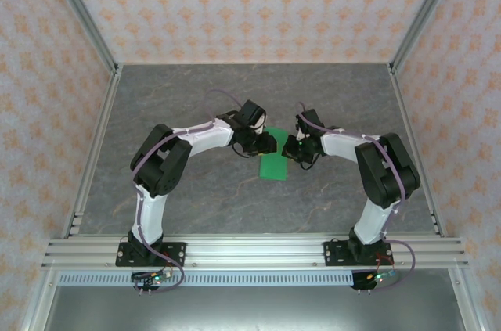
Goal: Fold a paper plane with a square sheet of paper (fold left side to right side)
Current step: First fold the square sheet of paper in half at the center of the table.
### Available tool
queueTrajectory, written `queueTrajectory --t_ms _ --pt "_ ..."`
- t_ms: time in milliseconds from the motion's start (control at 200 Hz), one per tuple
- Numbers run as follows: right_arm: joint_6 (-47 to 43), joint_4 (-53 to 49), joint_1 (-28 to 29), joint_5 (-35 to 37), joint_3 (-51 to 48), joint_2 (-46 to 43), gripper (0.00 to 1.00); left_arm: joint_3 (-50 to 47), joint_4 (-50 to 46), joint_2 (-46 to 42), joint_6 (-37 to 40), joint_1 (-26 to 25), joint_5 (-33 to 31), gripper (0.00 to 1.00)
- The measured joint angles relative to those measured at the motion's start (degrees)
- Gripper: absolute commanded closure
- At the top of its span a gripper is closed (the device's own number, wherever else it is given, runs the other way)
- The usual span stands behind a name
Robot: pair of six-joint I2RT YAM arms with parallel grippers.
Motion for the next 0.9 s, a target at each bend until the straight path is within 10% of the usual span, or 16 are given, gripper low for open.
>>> queueTrajectory --t_ms 901 --pt "-1.66 -1.68 0.07 0.44 1.03 0.50 0.84 -5.73 1.09 -1.36 1.44 1.99 -2.71 0.71"
